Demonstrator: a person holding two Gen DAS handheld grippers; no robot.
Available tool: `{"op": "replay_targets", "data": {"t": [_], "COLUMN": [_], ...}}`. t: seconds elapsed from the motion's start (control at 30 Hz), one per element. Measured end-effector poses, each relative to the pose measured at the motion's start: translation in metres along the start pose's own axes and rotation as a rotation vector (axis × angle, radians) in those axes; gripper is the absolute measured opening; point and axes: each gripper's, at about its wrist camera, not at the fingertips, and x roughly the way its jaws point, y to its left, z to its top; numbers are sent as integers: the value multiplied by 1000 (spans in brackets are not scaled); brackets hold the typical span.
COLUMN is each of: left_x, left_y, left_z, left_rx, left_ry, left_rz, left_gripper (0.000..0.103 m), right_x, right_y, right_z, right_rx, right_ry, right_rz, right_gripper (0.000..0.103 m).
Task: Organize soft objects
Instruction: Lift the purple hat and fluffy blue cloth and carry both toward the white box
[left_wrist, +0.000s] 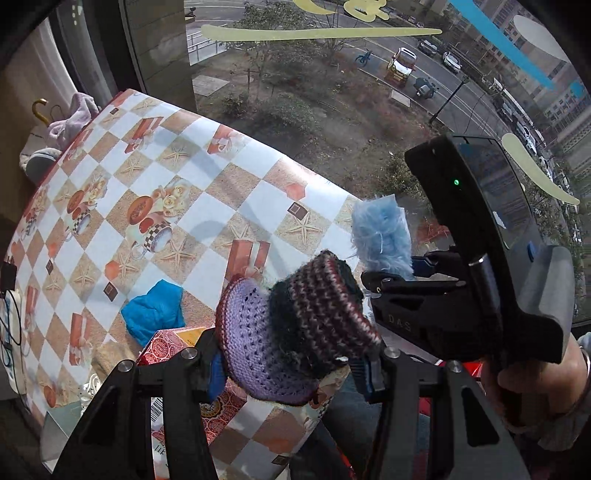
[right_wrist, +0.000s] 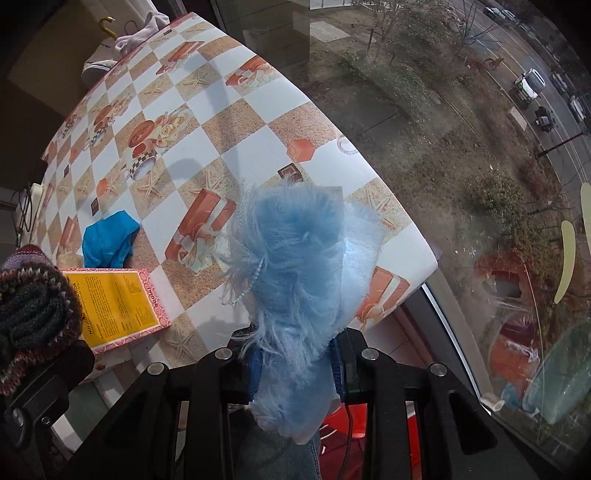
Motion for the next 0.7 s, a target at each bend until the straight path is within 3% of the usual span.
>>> {"op": "replay_targets", "data": {"t": [0.3, 0.7], "left_x": [-9, -35], "left_y": [-10, 13], "left_z": [-45, -98], "left_rx": [37, -40], "left_ry": [20, -18], "left_rz": [-14, 32], "left_gripper": [58, 58], "right_x": [-2, -3], "right_y": [15, 65], "right_z": [-36, -67], "right_rx": [-47, -207], "right_ry": [18, 41], "right_rz": [-2, 30], "right_gripper": [32, 32]}}
